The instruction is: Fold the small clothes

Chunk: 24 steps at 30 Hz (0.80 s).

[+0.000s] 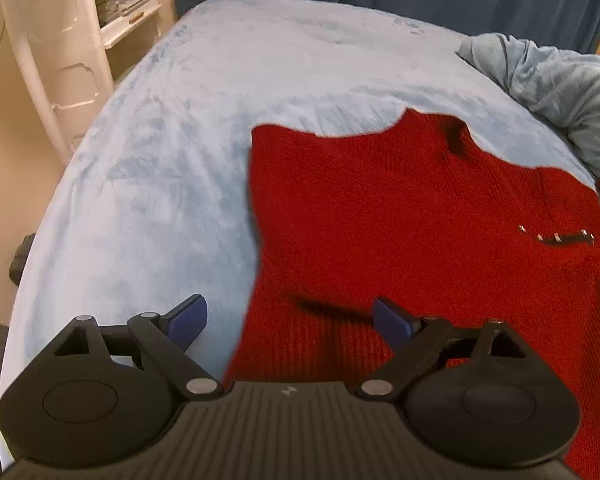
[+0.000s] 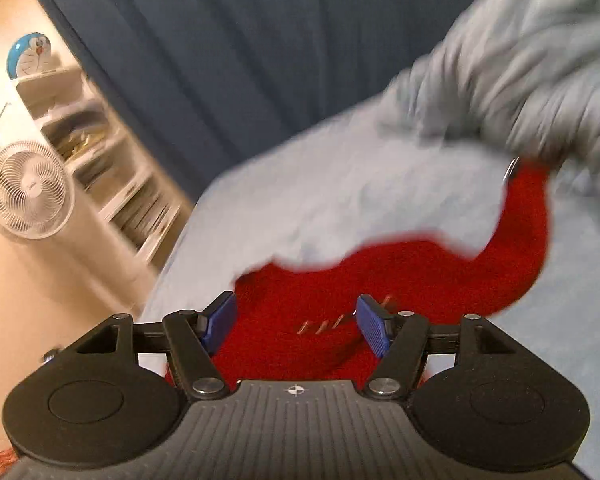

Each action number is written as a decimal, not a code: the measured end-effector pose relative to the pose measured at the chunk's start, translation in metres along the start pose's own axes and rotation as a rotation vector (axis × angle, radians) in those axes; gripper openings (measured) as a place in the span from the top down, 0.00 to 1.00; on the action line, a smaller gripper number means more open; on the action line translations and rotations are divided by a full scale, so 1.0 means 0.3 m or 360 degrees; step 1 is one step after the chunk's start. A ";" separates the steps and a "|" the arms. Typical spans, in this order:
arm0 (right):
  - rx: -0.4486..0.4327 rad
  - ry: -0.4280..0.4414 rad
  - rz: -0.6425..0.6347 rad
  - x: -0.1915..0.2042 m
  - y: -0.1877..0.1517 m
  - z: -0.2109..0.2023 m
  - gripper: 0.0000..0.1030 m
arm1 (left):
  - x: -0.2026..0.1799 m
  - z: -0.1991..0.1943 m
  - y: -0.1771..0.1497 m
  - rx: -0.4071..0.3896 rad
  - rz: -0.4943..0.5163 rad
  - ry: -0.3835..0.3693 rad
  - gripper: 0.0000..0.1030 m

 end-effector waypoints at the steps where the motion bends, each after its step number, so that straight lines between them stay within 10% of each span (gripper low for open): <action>1: -0.0055 -0.0025 -0.0072 0.007 0.014 -0.025 0.34 | -0.006 -0.017 -0.010 0.0009 -0.0009 -0.0004 0.10; 12: -0.0262 -0.0340 -0.0221 -0.032 0.053 -0.389 0.34 | -0.050 -0.528 -0.077 -0.0224 0.0005 -0.0148 0.01; 20: -0.0474 -0.0828 -0.0293 -0.216 0.149 -0.352 0.36 | 0.030 -0.719 -0.099 -0.0210 -0.0069 -0.0113 0.01; 24: -0.0509 -0.0770 -0.0234 -0.220 0.138 -0.376 0.36 | 0.059 -0.789 -0.082 -0.0285 -0.0094 -0.0110 0.01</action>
Point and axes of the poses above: each gripper's, at about its wrist camera, not at the fingertips, and z roughly the way its jaws point, x to its left, y to its top, the point moved 7 cm from there along z, roughly the way its jaws point, and after that the axes turned 12 degrees about -x, right-handed, at the moved point
